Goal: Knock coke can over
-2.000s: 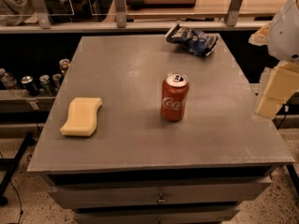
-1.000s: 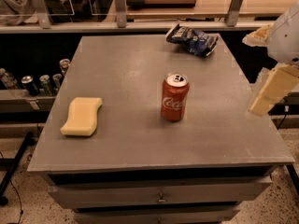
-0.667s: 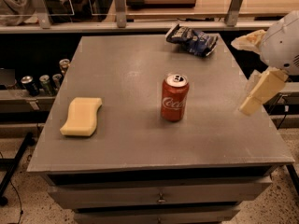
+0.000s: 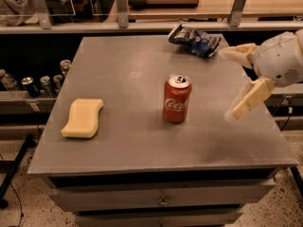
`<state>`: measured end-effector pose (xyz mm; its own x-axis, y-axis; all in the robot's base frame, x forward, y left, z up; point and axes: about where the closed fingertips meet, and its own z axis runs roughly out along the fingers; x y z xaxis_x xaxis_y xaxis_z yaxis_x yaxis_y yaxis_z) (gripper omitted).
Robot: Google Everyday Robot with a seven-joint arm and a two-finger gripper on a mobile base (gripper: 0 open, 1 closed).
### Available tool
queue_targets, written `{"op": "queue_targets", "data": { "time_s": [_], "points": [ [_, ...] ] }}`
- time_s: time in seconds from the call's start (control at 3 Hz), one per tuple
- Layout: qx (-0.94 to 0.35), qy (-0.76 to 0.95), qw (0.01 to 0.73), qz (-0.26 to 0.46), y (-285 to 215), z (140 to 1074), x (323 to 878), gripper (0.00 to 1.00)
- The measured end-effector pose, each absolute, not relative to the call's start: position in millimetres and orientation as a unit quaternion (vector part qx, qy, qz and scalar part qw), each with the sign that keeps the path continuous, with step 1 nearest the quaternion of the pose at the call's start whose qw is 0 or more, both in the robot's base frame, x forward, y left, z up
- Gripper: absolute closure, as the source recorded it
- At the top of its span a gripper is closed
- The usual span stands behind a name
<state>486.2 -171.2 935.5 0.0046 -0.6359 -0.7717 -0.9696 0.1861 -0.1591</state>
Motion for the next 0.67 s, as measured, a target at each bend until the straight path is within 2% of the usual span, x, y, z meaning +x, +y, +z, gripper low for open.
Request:
{"op": "queue_targets", "data": {
  "time_s": [0.67],
  "points": [
    [-0.564,0.622,0.426,0.337,-151.1,914.7,496.8,0.0]
  ]
}}
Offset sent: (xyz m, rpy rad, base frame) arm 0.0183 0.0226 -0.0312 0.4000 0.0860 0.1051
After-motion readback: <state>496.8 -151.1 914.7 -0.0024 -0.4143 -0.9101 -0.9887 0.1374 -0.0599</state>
